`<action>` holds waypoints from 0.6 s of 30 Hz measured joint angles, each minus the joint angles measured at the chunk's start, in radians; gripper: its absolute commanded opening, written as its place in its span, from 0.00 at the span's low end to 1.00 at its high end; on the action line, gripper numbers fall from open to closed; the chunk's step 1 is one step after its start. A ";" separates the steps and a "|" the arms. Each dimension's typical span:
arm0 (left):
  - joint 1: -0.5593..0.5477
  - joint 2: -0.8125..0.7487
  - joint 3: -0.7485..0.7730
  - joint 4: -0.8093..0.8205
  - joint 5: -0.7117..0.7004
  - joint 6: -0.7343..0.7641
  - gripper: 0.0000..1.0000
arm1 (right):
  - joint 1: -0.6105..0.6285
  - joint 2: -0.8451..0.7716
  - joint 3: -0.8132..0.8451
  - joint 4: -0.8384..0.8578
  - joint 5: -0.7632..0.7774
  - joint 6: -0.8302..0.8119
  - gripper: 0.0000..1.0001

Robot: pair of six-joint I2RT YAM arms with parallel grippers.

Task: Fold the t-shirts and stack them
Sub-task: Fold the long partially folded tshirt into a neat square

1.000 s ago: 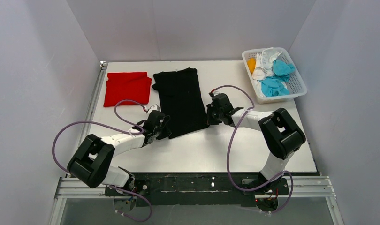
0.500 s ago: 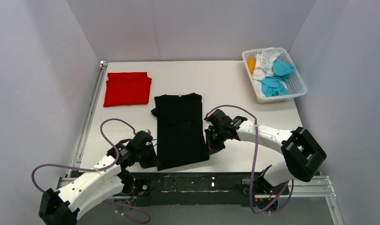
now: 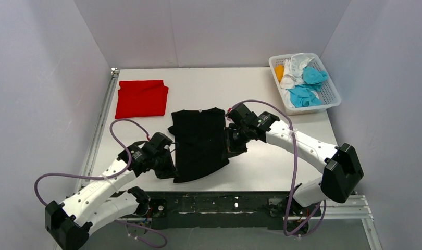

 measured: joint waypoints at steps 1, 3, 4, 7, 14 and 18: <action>0.000 0.022 0.026 -0.005 -0.023 0.009 0.00 | -0.008 0.015 0.033 -0.010 0.008 -0.005 0.01; 0.005 0.066 0.074 -0.019 -0.055 0.026 0.00 | -0.029 0.047 0.090 -0.026 0.021 -0.016 0.01; 0.010 0.095 0.104 -0.024 -0.068 0.038 0.00 | -0.045 0.064 0.119 -0.033 0.025 -0.021 0.01; 0.041 0.185 0.208 -0.041 -0.090 0.070 0.00 | -0.095 0.103 0.188 -0.053 0.032 -0.032 0.01; 0.178 0.349 0.415 -0.040 -0.087 0.140 0.00 | -0.214 0.136 0.319 -0.084 0.015 -0.069 0.01; 0.230 0.420 0.509 -0.048 -0.079 0.171 0.00 | -0.248 0.167 0.400 -0.093 -0.013 -0.082 0.01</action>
